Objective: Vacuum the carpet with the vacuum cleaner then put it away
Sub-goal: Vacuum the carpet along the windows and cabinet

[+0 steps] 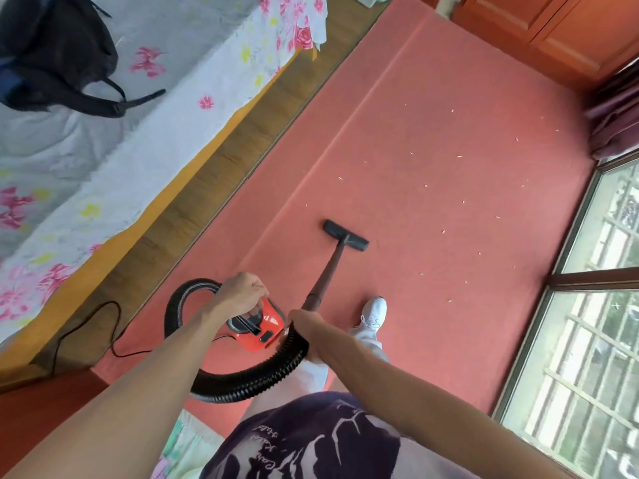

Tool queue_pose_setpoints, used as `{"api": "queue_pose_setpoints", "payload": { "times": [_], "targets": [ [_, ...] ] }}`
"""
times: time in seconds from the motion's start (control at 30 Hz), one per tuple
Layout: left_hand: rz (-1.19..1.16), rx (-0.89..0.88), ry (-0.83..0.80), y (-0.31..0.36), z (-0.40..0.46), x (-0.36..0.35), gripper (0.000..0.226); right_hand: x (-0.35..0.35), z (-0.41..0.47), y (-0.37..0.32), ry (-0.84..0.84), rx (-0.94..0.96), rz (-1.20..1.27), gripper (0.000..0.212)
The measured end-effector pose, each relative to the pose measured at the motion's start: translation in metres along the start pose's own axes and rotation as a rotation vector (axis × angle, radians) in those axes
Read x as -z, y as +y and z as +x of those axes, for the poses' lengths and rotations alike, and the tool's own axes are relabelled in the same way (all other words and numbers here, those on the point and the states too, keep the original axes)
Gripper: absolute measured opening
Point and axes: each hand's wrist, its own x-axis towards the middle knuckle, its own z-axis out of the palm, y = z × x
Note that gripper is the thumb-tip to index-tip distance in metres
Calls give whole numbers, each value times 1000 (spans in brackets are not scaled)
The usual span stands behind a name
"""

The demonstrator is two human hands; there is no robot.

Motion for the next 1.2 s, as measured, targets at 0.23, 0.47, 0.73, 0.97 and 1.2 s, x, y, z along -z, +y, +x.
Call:
{"api": "queue_pose_setpoints", "payload": {
  "times": [0.23, 0.47, 0.73, 0.97, 1.2],
  "targets": [
    [32, -62, -35, 16, 3, 0, 15, -30, -16, 11, -115, -54, 43, 5],
    [42, -111, -16, 30, 7, 7, 16, -14, -14, -8, -100, -25, 20, 7],
    [87, -82, -27, 15, 2, 4, 15, -18, -10, -5, -132, -10, 1, 15],
    [123, -71, 18, 1, 1, 18, 19, 17, 1, -50, 152, 227, 68, 15],
    [137, -94, -5, 8, -5, 4, 16, -7, -4, 1, 132, 150, -57, 26]
  ]
}}
